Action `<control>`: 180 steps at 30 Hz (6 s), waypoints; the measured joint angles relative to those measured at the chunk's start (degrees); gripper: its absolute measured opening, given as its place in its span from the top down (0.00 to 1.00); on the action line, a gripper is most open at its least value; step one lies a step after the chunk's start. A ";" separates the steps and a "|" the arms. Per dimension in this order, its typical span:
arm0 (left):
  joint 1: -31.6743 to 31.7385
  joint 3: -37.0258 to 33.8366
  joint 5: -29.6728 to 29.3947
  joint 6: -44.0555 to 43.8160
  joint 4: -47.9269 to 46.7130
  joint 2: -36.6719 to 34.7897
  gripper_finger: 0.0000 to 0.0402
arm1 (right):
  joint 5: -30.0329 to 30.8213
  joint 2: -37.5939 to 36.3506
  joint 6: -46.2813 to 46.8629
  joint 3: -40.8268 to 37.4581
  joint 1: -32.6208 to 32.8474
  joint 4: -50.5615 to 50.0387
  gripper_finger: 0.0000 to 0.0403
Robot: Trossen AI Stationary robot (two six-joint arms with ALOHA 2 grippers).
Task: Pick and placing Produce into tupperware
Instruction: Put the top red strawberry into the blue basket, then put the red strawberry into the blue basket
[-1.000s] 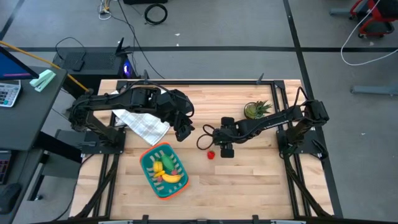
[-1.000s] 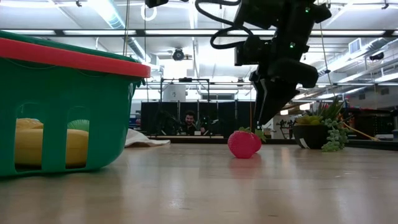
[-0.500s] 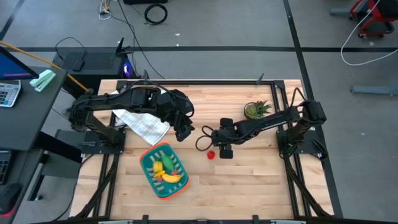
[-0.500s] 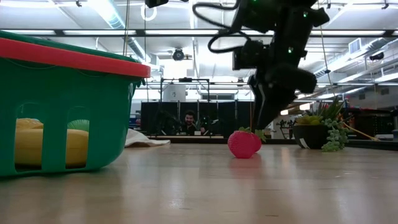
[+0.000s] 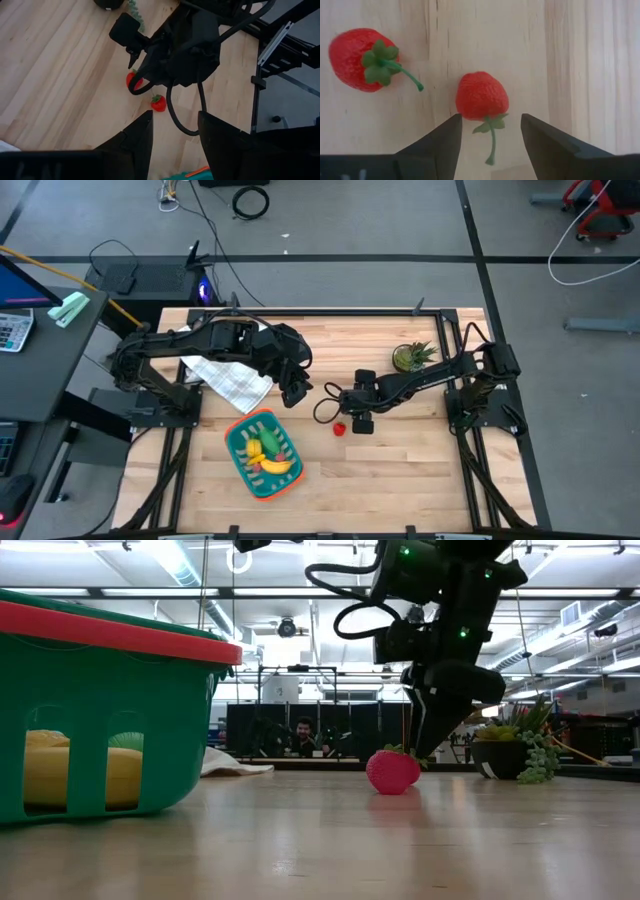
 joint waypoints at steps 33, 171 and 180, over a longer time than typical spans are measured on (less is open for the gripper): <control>0.00 0.00 0.00 0.52 0.00 0.00 0.60 | -0.18 0.00 1.08 -3.32 -0.20 2.32 0.60; -6.92 -6.88 -4.16 -26.12 20.70 24.17 0.59 | 24.65 -18.56 45.96 56.39 35.76 -56.02 0.80; -6.21 -6.88 -5.64 -24.87 22.88 28.37 0.59 | 24.93 -17.57 41.58 56.37 35.84 -56.09 0.80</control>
